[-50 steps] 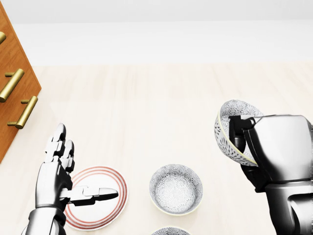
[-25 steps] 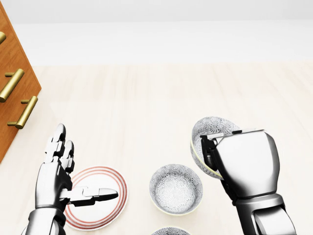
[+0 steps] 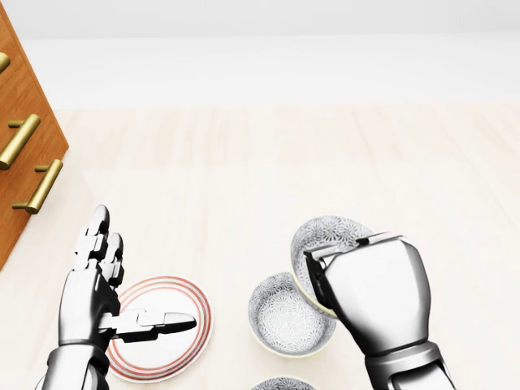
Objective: Stack the bowl at the front on the bowl in the middle.
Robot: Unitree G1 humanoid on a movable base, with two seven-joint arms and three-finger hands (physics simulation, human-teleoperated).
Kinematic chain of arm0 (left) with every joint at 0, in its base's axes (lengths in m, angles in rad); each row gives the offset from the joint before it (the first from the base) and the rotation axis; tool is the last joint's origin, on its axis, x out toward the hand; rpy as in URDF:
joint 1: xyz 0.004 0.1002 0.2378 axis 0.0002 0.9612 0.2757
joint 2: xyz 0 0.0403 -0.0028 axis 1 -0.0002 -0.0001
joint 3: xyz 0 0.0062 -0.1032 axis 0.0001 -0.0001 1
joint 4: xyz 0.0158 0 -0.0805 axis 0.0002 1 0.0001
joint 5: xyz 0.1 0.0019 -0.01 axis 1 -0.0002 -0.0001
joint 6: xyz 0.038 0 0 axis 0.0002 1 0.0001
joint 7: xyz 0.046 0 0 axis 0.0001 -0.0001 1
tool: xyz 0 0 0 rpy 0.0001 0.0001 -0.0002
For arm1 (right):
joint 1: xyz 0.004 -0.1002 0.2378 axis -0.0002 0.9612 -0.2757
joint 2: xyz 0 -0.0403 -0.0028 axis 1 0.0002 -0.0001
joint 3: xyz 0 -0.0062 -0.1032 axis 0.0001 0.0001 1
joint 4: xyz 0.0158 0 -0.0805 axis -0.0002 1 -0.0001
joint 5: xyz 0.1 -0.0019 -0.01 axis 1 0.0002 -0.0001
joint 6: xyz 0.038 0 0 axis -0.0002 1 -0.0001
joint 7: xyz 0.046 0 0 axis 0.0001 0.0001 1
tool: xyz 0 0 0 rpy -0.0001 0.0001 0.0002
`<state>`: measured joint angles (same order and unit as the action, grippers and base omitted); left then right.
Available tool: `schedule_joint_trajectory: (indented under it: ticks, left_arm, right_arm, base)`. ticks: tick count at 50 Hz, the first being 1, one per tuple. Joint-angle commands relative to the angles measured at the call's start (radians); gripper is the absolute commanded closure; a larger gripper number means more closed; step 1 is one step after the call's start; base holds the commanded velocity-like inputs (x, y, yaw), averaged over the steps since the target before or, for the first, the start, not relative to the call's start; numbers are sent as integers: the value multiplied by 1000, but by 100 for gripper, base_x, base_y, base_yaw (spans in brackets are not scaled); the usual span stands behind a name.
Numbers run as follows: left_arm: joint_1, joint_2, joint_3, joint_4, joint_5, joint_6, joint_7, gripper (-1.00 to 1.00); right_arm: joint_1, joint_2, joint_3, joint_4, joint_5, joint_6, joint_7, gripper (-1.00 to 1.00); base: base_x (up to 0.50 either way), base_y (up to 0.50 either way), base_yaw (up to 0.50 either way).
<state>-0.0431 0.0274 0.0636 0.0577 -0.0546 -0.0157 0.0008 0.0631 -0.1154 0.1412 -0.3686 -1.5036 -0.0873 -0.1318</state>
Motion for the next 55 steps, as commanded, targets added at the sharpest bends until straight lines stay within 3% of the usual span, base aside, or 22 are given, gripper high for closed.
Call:
schedule_joint_trajectory:
  ticks: [1,4,9,32,39,44,55]
  left_arm:
    - [-2,0,0,4,0,-1,0,-100]
    - [-3,0,0,13,0,-10,-1,-100]
    - [1,0,0,-1,-2,1,-1,-100]
    - [0,1,3,4,0,-2,-1,-100]
    - [-2,0,1,5,0,-2,2,-100]
    - [1,0,0,-8,1,7,3,-100]
    - [3,1,2,-4,1,2,1,-100]
  right_arm:
    - [6,-4,32,-6,19,0,-25,100]
    - [6,-1,43,-2,4,0,-30,100]
    - [-1,-3,58,6,-19,0,-38,100]
    - [36,-8,96,10,-60,0,-86,100]
    - [89,-23,143,7,-106,0,-139,100]
    - [103,-27,161,-2,-108,0,-145,100]
    - [105,-26,200,15,-114,0,-157,100]
  base:
    - [0,0,0]
    - [0,0,0]
    - [0,0,0]
    - [0,0,0]
    - [0,0,0]
    - [0,0,0]
    - [0,0,0]
